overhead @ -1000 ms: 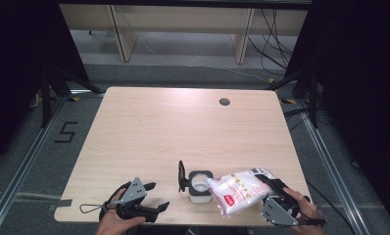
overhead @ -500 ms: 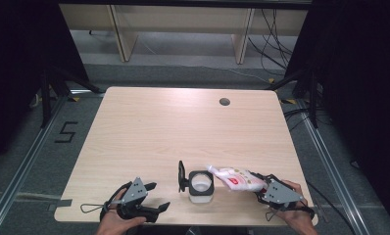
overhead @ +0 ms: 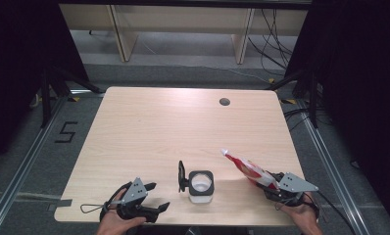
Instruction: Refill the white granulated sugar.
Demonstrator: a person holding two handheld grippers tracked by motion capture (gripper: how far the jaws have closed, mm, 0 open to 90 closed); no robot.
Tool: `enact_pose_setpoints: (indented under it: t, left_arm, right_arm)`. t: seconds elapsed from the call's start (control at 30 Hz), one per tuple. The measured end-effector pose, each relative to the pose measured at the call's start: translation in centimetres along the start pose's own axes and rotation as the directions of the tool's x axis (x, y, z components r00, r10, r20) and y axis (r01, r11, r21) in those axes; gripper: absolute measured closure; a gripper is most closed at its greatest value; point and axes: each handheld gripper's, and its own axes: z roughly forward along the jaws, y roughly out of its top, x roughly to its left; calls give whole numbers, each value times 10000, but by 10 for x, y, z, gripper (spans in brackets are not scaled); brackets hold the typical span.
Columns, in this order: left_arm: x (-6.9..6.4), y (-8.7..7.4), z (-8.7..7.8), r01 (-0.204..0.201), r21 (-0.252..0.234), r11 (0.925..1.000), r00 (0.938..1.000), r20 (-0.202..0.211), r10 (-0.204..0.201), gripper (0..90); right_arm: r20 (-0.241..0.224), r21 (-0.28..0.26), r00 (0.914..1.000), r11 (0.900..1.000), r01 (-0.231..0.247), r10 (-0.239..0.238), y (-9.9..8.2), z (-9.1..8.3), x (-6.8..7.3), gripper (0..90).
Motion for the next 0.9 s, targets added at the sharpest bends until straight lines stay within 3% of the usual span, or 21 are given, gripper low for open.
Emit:
enact_pose_setpoints:
  t: [0.07,0.3,0.33,0.43,0.53,0.57,0.6,0.7,0.77,0.8,0.87,0.9]
  left_arm:
    - [-2,0,-1,316,-18,9995,9995,-88,-316,199]
    - [-2,0,-1,267,-14,9996,9996,-103,-267,199]
    - [-2,0,-1,312,-6,9995,9995,-87,-312,199]
    - [-2,-1,1,392,-218,9990,9992,-47,-393,199]
    - [-2,0,0,429,-127,9990,9991,-25,-430,199]
    - [-2,0,0,429,-127,9990,9991,-25,-430,199]
    - [-2,0,-1,347,-83,9994,9994,-38,-348,199]
    - [-2,0,-1,328,-87,9994,9995,-39,-328,199]
    - [-2,0,-1,396,-103,9992,9992,-43,-396,199]
    - [-2,0,-1,340,-44,9994,9994,-53,-341,199]
    - [-1,0,0,256,-122,9996,9997,-61,-257,199]
    - [-1,0,0,256,-122,9996,9997,-61,-257,199]
  right_arm:
    - [77,-37,9998,9998,-178,178,0,0,1,587]
    - [-50,159,9987,9986,-504,504,0,-2,-1,575]
    - [-57,110,9964,9964,-841,841,-1,-3,-1,574]
    - [-38,-7,9934,9934,-1149,1149,-3,-4,-3,575]
    - [-124,-6,9841,9842,-1770,1770,-6,-7,-5,576]
    - [-48,-38,9859,9859,-1675,1675,-6,-7,-6,577]
    - [-79,154,9799,9799,-1990,1991,-6,-9,-4,578]
    - [45,-34,9802,9802,-1981,1981,-7,-10,-5,577]
    - [-18,84,9751,9751,-2216,2216,-7,-12,-4,577]
    - [130,202,9829,9827,-1842,1839,-7,-13,-7,576]
    - [50,86,9824,9824,-1868,1867,-7,-13,-8,573]
    - [101,299,9696,9691,-2447,2445,-7,-16,-6,573]
